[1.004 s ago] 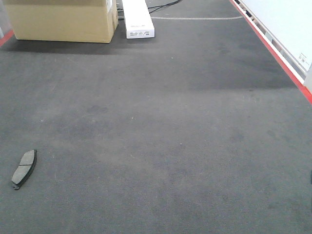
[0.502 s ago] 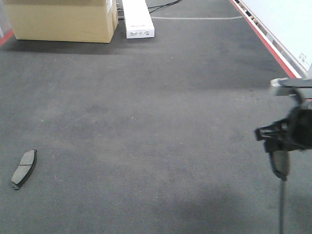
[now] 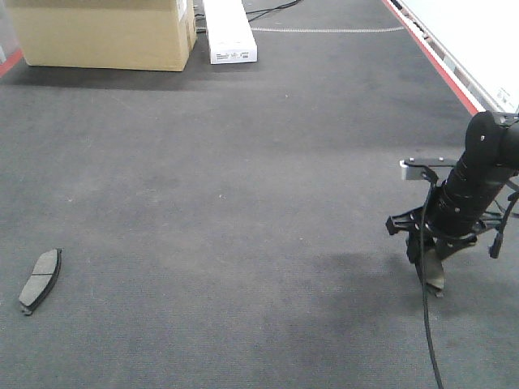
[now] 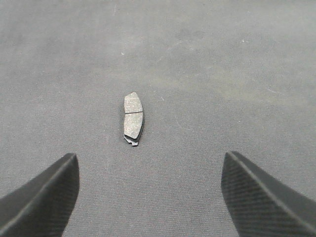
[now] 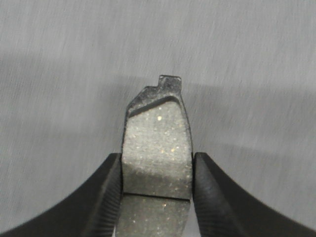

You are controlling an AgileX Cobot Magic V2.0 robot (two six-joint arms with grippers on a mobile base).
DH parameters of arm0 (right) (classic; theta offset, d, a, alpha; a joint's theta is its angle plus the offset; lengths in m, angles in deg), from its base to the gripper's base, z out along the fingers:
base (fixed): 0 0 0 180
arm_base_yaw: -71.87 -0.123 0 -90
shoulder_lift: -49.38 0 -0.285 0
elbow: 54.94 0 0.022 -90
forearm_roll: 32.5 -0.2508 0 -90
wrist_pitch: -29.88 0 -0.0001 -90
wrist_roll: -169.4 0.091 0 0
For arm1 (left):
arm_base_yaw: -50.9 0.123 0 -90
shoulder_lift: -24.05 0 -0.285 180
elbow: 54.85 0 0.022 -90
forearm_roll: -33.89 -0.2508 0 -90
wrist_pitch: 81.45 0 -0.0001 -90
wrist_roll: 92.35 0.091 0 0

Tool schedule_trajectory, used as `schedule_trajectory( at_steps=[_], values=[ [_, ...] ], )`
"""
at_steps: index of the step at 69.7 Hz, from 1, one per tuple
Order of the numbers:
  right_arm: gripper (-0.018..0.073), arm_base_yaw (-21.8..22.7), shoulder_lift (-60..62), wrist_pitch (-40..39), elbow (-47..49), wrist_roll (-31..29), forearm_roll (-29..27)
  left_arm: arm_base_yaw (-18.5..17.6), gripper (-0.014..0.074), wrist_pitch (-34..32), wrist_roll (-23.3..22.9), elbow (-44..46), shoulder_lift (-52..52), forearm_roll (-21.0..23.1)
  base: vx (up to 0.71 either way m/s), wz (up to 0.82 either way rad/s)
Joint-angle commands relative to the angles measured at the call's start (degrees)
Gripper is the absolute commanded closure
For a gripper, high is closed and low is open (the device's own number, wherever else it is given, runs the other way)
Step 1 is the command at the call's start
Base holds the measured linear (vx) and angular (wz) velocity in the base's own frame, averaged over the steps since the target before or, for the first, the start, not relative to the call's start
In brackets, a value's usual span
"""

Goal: Move and align brake pads A on conveyor
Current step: 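Lower the right gripper with its brake pad onto the belt, then open the right gripper to release the brake pad on the belt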

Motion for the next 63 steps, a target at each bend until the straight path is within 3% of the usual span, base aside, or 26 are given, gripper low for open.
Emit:
schedule_trajectory(
  at_steps=[1, 63],
  values=[
    [0.0563, -0.02, 3.19, -2.58, 1.9, -0.32, 1.19, -0.45, 0.0051, -3.39, -0.31, 1.37, 0.42, 0.49, 0.0, 0.0],
    [0.0545, -0.02, -0.85, -2.09, 1.72, -0.61, 2.16, -0.45, 0.0051, -3.39, -0.31, 1.37, 0.42, 0.49, 0.0, 0.0]
  ],
)
